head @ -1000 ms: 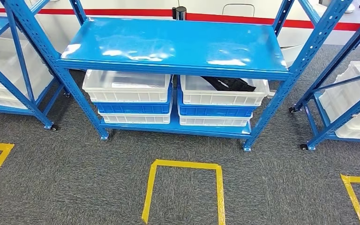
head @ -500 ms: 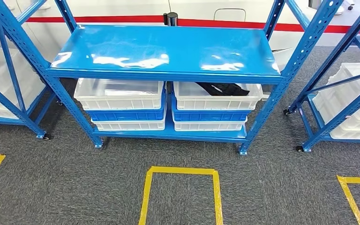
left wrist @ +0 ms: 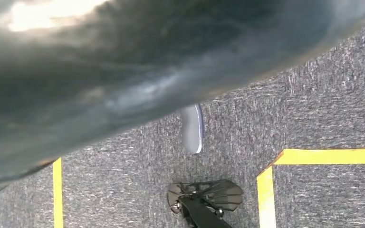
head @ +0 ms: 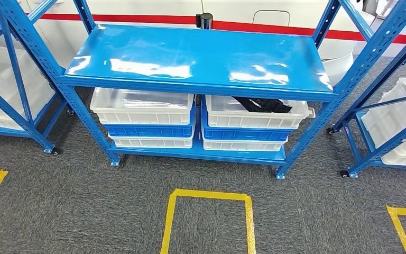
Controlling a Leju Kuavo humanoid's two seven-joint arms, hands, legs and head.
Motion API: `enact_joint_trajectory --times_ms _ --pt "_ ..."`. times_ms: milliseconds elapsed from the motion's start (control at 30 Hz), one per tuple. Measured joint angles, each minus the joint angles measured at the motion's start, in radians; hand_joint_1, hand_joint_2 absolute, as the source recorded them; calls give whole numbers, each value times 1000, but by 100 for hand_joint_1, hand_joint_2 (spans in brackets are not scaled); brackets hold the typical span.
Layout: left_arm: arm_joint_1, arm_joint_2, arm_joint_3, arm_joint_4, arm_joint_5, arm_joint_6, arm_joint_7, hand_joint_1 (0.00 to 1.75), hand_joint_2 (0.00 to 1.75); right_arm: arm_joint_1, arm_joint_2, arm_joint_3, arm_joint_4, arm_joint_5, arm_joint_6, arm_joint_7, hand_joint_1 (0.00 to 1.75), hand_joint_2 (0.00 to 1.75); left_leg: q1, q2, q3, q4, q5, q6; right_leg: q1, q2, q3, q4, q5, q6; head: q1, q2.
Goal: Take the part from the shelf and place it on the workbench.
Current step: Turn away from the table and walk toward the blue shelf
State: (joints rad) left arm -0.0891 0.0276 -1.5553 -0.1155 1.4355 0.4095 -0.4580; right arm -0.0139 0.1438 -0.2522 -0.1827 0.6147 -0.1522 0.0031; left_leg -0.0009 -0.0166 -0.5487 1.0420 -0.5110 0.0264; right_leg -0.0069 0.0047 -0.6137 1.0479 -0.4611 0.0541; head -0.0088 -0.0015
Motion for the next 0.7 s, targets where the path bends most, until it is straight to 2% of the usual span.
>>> enact_joint_trajectory --times_ms 67,133,167,200,267,300,333,367,400,433,467,500,567,633,667,700 --pt "-1 0 0 0 0 -4 8 0 0 -1 -1 0 0 0 0 0 0 0 0 -1 5 -3 -8 -11 8 -1 13 -19 6 -16 0 0" --pt "-1 1 0 0 0 -6 15 0 0 0 0 0 0 1 -1 0 0 0 3 1 9 -1 -16 -21 2 0 27 -29 6 -29 0 0" --pt "-1 1 0 0 0 -6 18 0 0 1 0 0 0 1 -1 0 0 0 4 3 4 18 -26 -25 -2 -1 37 -35 6 -36 -2 0" --pt "-1 2 0 0 -1 -6 21 0 0 1 1 0 0 1 -1 0 0 0 5 5 -13 58 -44 -30 -8 -1 48 -42 4 -43 -4 0" --pt "0 1 0 0 -2 -7 27 0 0 1 3 0 0 1 -2 0 0 0 9 8 -86 191 -92 -37 -10 -2 65 -45 -6 -53 -7 0" --pt "0 0 0 0 -3 -8 30 0 0 1 3 0 0 1 -2 0 0 0 12 8 -125 251 -106 -42 -10 -1 73 -45 -12 -55 -8 0" --pt "1 0 0 0 -4 -8 33 0 0 1 3 0 0 1 -2 0 0 0 16 9 -154 284 -102 -46 -11 0 81 -45 -19 -54 -7 0" --pt "2 1 0 0 -5 -8 36 0 0 2 3 0 0 1 -2 0 0 0 20 10 -163 278 -76 -50 -12 2 91 -45 -27 -51 -7 0" --pt "3 2 0 0 -7 -9 39 0 0 3 3 0 0 1 -1 0 0 0 24 11 -152 232 -34 -53 -15 4 103 -45 -36 -47 -8 0" --pt "3 3 0 0 -8 -9 41 0 0 3 3 0 0 1 -1 0 0 0 28 13 -128 162 13 -57 -17 6 113 -44 -45 -40 -8 0" --pt "3 2 0 0 -9 -11 44 0 0 3 3 0 0 1 0 0 0 0 30 13 -101 99 43 -61 -17 7 121 -44 -55 -32 -10 0" --pt "2 2 -1 0 -10 -14 49 0 0 2 3 0 0 1 0 0 0 0 30 12 -79 50 58 -59 -16 8 125 -44 -64 -24 -13 0" --pt "-1 0 -1 -1 -11 -21 62 0 0 -2 2 0 0 2 1 0 0 0 25 9 -63 18 49 -47 -12 9 131 -46 -70 -11 -12 0" --pt "0 0 -1 0 -11 -24 73 0 0 -3 1 0 0 4 3 -1 0 0 24 7 -57 12 44 -28 -14 8 136 -43 -69 -1 -6 0" --pt "1 0 -1 0 -11 -25 77 0 0 -3 1 0 0 5 3 -1 0 0 23 6 -52 10 41 -20 -14 7 128 -22 -72 1 -5 0" --pt "1 0 -1 0 -11 -25 79 0 0 -3 1 0 0 5 3 -2 0 0 23 6 -45 8 38 -13 -15 6 104 18 -82 1 -2 0"
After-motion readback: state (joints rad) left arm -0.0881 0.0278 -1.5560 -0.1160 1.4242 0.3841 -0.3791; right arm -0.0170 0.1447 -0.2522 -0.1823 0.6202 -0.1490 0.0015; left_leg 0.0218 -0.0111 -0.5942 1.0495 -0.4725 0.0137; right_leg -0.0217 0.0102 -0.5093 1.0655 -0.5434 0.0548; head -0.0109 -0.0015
